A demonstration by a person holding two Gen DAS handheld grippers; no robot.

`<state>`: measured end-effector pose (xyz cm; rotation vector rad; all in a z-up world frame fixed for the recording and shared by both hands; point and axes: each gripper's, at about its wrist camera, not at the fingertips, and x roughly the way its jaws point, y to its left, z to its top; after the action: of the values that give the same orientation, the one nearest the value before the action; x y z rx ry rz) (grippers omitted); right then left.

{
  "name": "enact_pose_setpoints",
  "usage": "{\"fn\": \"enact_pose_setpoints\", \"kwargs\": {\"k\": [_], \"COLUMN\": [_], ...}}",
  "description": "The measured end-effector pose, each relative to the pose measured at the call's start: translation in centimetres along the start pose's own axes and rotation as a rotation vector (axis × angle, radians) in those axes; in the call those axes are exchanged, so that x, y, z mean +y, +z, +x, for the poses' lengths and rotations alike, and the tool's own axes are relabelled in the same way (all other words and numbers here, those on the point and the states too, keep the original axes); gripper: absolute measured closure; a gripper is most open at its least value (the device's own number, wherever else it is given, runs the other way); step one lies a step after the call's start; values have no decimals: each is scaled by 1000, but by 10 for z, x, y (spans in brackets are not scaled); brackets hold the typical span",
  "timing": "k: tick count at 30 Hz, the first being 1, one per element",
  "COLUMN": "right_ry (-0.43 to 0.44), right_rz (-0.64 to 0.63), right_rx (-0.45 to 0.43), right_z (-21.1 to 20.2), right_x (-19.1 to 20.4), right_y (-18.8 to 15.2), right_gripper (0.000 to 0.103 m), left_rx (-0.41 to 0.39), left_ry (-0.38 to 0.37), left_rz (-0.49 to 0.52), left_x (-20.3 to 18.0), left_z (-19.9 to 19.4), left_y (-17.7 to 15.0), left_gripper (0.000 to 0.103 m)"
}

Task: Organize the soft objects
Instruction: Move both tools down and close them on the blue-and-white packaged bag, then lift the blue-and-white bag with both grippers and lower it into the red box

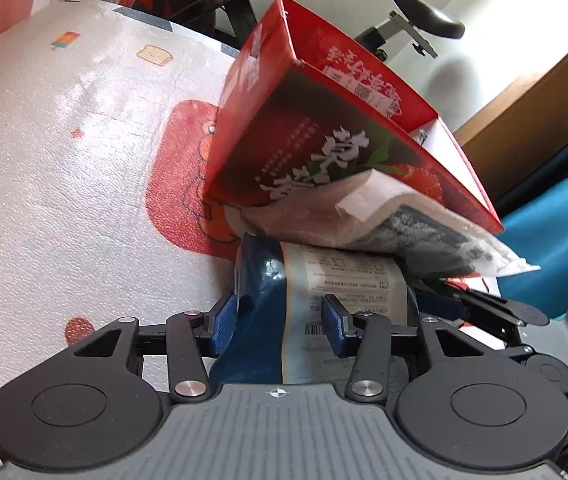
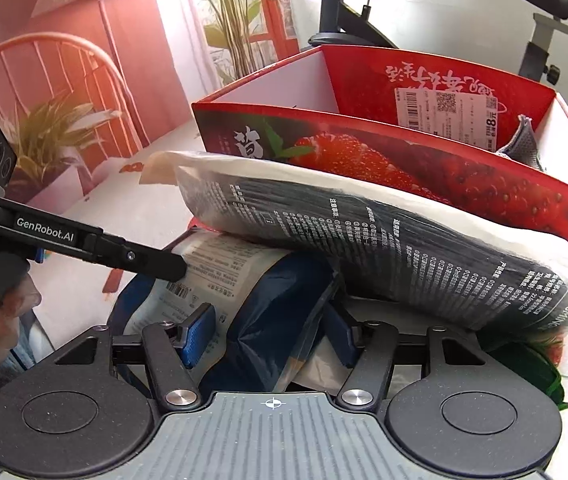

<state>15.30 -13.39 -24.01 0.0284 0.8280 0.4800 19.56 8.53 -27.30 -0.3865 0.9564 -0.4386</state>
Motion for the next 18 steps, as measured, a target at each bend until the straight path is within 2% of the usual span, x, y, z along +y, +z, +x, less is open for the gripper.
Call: {"fn": "enact_pose_setpoints", "kwargs": {"k": [6, 8, 11, 18], "right_ry": [-20, -26, -36, -13], "right_rz": [-58, -94, -164, -208], "right_rx": [-8, -14, -20, -64], "right_z": [0, -2, -5, -18], "right_x": [7, 12, 20, 31], "right_y": [-3, -3, -2, 6], "right_gripper": [51, 57, 61, 65], "left_rx": [-9, -12, -19, -95], "left_ry": [9, 12, 9, 10], "left_rz": [7, 11, 5, 29], "left_x": [-3, -6, -7, -16], "left_z": [0, -1, -4, -31], "left_y": [-8, -9, -12, -12], "left_gripper": [54, 54, 54, 54]}}
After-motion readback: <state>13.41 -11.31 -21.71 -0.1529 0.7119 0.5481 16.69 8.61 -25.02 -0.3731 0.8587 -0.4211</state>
